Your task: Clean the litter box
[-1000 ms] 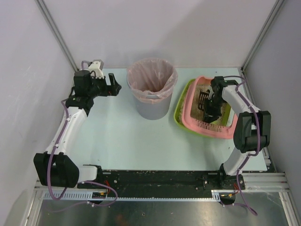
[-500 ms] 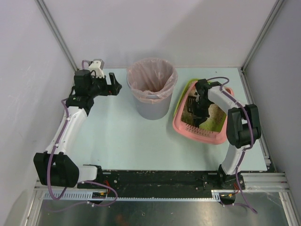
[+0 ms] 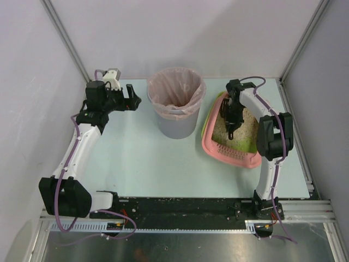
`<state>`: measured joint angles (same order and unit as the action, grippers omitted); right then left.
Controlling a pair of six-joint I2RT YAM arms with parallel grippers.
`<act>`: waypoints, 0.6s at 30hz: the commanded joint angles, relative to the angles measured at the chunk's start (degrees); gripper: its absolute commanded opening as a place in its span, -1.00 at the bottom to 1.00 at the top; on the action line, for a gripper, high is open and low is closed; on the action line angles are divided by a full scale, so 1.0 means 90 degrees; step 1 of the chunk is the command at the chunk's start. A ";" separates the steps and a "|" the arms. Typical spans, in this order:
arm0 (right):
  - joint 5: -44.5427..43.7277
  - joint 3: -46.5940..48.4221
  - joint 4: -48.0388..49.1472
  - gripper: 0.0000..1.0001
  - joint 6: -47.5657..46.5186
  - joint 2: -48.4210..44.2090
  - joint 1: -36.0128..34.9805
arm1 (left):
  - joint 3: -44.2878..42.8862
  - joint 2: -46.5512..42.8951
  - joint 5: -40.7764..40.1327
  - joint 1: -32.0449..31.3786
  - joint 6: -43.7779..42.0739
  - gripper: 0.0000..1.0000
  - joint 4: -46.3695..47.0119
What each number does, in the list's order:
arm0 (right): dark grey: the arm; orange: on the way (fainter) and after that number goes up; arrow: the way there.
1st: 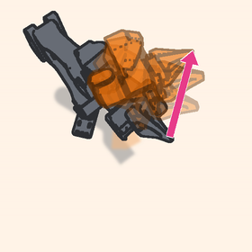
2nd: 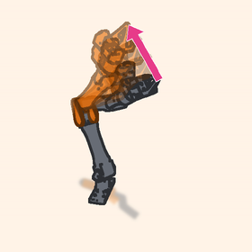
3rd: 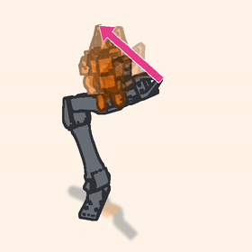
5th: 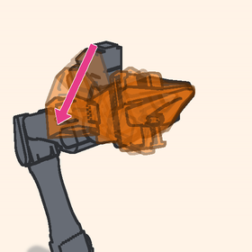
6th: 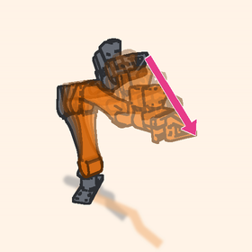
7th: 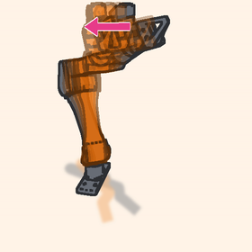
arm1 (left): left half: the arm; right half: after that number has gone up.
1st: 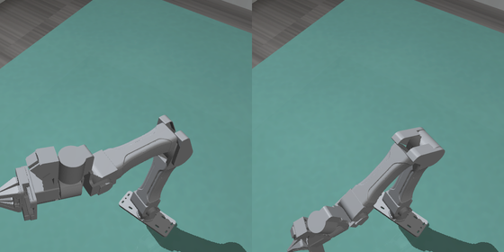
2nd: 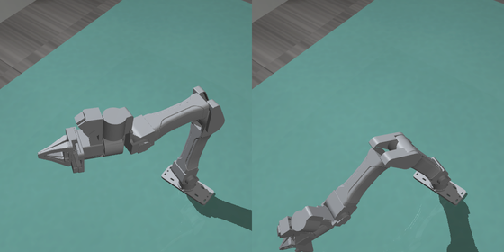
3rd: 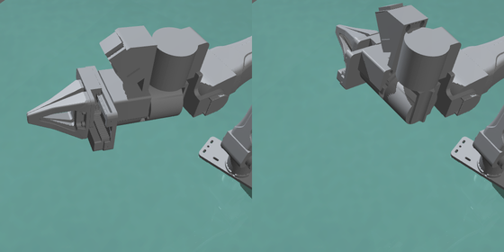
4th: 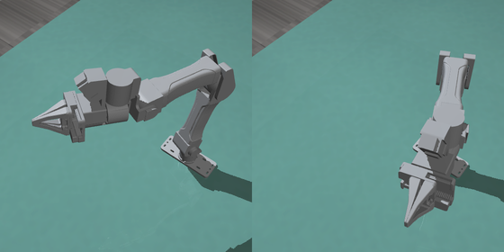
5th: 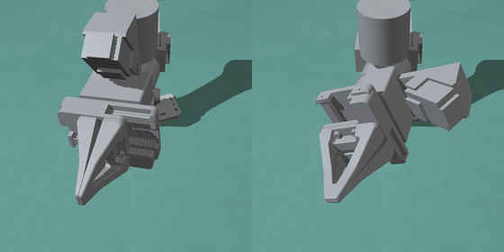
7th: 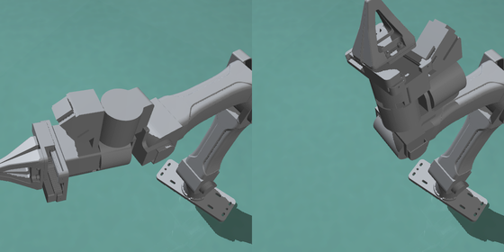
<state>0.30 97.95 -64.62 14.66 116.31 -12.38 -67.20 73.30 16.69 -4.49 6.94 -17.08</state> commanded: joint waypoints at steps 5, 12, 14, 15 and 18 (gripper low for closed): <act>0.0221 0.0561 -0.1120 -1.00 -0.0651 -0.0131 0.0223 | -0.0121 -0.0117 -0.0018 -0.0038 -0.0185 0.92 0.0179; 0.0348 0.2278 -0.2048 -1.00 -0.0876 0.0903 0.0263 | -0.0131 -0.0087 0.0011 -0.0048 -0.0117 0.92 0.0179; 0.0348 0.2797 -0.2146 -1.00 -0.0828 0.1197 0.0253 | -0.0082 -0.0126 -0.0018 -0.0048 -0.0136 0.92 0.0179; 0.0377 0.2933 -0.2146 -1.00 -0.0808 0.1285 0.0233 | -0.0053 -0.0175 -0.0028 -0.0048 -0.0146 0.92 0.0169; 0.0338 0.3500 -0.2234 -1.00 -0.0711 0.1626 0.0262 | 0.0035 -0.0243 -0.0009 -0.0048 -0.0146 0.92 0.0179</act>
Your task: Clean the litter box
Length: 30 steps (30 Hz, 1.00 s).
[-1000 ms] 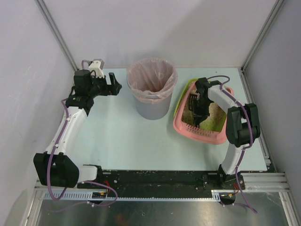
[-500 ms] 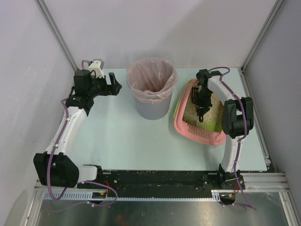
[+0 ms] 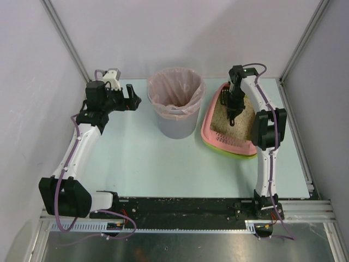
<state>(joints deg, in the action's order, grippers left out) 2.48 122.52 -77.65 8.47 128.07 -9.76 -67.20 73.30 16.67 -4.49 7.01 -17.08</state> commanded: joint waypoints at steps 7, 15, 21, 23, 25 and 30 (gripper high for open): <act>0.0047 0.0314 -0.0798 -1.00 0.0084 0.0146 -0.0146 | 0.0055 -0.0244 -0.0006 -0.0048 -0.0134 0.92 0.0169; 0.0194 -0.1609 -0.0367 -1.00 0.0416 -0.1074 -0.0156 | 0.0045 -0.0214 0.0013 -0.0058 -0.0095 0.92 0.0179; 0.0028 -0.2109 -0.0522 -1.00 0.0592 -0.1719 -0.0156 | 0.0093 -0.0214 0.0033 -0.0087 -0.0066 0.92 0.0179; -0.0022 -0.2158 -0.0610 -1.00 0.0660 -0.1837 -0.0166 | 0.0123 -0.0224 0.0033 -0.0097 -0.0056 0.92 0.0169; -0.0051 -0.2352 -0.0689 -1.00 0.0719 -0.2051 -0.0175 | 0.0152 -0.0244 0.0043 -0.0106 -0.0046 0.92 0.0189; -0.0013 -0.3163 -0.0436 -1.00 0.0885 -0.2511 -0.0078 | 0.0220 -0.0273 0.0053 -0.0126 -0.0007 0.92 0.0179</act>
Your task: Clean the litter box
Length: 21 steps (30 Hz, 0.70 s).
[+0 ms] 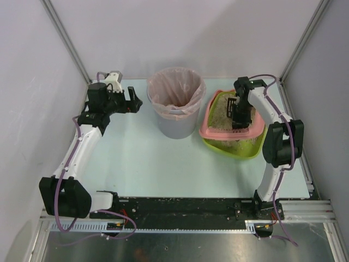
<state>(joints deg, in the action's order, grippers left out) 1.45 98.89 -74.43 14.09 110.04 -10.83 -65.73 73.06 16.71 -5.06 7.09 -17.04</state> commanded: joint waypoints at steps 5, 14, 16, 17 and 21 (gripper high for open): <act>0.0141 -0.1270 -0.0334 -1.00 0.0339 -0.0791 0.0119 | 0.0048 -0.0256 -0.0021 -0.0258 -0.0368 0.91 0.0155; -0.0064 -0.1954 0.0545 -1.00 0.0368 -0.0996 0.0051 | -0.0138 -0.0256 -0.0108 -0.0366 -0.0163 0.91 0.0155; -0.0064 -0.1974 0.0838 -1.00 0.0388 -0.1054 0.0051 | -0.0147 -0.0285 -0.0050 -0.0366 -0.0105 0.92 0.0155; -0.0054 -0.1974 0.0945 -1.00 0.0407 -0.1045 0.0051 | -0.0147 -0.0295 -0.0040 -0.0375 -0.0085 0.92 0.0155; -0.0025 -0.1974 0.1462 -1.00 0.0427 -0.0938 0.0041 | -0.0254 -0.0373 0.0038 -0.0511 -0.0163 0.92 0.0145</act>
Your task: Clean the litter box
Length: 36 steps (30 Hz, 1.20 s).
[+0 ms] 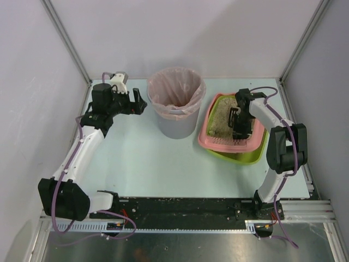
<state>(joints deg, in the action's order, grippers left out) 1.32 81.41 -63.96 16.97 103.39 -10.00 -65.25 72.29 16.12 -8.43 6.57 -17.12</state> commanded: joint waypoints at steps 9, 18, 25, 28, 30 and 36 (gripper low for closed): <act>-0.0381 -0.0080 0.1042 -0.90 0.0165 0.0025 -0.0197 | -0.1087 -0.0308 -0.0316 -0.0684 0.0179 0.84 -0.0313; -0.0440 -0.0285 0.1346 -0.86 -0.0088 -0.0199 -0.0188 | -0.2162 0.0062 -0.1175 -0.2939 0.0617 0.80 -0.1076; -0.0431 -0.0353 0.1706 -0.84 -0.0362 -0.0521 -0.0061 | -0.2554 0.0648 -0.1781 -0.4531 0.1233 0.69 -0.1173; -0.0352 -0.0402 0.2096 -0.84 -0.0430 -0.0638 -0.0012 | -0.2691 0.0999 -0.2230 -0.5078 0.1223 0.68 -0.1154; -0.0401 -0.0500 0.2467 -0.84 -0.0489 -0.0687 -0.0022 | -0.2866 0.1282 -0.2192 -0.5362 0.1156 0.68 -0.1105; -0.0313 -0.0948 0.3327 -0.84 -0.0577 -0.0785 0.0173 | -0.3784 0.2903 -0.1615 -0.5509 0.1145 0.66 -0.1076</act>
<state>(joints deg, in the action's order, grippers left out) -1.91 75.26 -41.47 13.04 98.83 -9.45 -93.56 91.68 0.08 -57.80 15.62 -27.59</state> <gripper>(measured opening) 0.304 0.840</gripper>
